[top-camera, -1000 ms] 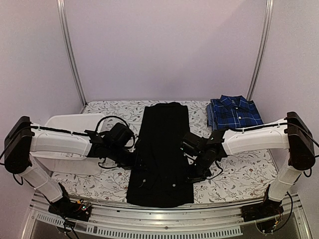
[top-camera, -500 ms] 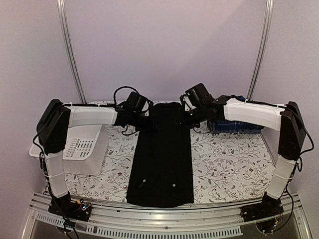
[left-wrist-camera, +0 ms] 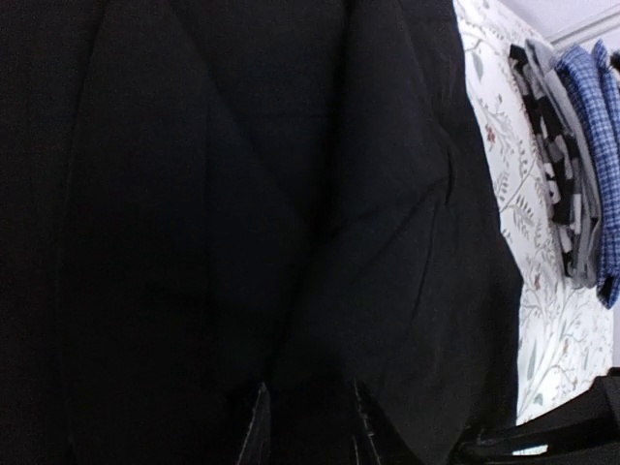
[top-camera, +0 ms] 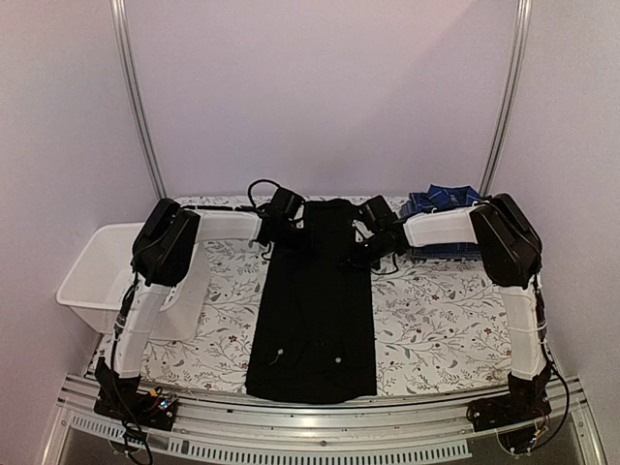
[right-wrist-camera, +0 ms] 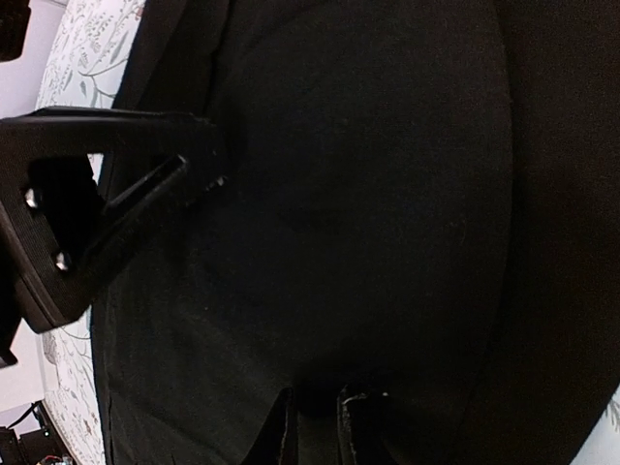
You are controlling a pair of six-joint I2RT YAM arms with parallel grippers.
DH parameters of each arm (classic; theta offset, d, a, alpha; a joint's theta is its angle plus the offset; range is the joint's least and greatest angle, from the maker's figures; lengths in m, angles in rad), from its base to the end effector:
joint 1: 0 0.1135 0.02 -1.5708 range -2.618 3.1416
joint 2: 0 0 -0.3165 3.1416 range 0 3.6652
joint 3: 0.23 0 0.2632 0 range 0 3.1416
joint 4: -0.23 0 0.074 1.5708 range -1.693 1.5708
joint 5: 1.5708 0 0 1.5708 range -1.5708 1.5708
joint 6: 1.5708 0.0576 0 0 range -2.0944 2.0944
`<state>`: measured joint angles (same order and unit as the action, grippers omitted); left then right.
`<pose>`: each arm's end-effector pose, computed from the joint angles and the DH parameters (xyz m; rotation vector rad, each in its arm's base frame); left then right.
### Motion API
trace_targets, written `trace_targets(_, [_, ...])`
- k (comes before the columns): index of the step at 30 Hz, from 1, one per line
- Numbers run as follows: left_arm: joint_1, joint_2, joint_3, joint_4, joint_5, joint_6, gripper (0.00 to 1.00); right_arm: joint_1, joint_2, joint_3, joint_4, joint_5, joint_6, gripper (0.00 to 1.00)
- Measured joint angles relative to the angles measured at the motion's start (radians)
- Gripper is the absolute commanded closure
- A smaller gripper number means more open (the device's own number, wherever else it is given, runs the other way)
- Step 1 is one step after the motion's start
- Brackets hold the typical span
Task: Fold and stack the long sleeve shirts
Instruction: Adjust the rectangle-folded shirt at the center of the board.
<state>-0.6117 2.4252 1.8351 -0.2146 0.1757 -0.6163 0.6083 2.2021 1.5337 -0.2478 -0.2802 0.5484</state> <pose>0.4819 -0.3503 0.1344 0.0832 2.5062 -0.7622 0.4208 0.3124 0.1547 -0.2045 2.6242 0.7984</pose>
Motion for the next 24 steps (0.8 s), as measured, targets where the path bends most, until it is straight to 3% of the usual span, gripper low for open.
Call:
trace_targets(14, [0.066, 0.215, 0.333, -0.052, 0.063, -0.053, 0.71, -0.108, 0.238, 0.291, 0.025, -0.159, -0.029, 0.85])
trace_targets(20, [0.073, 0.249, 0.462, -0.13, 0.093, -0.022, 0.65, -0.122, 0.249, 0.344, -0.04, -0.152, -0.061, 0.77])
trace_targets(24, [0.071, 0.18, 0.432, -0.165, 0.085, 0.012, 0.58, -0.123, 0.19, 0.315, -0.09, -0.125, -0.083, 0.67])
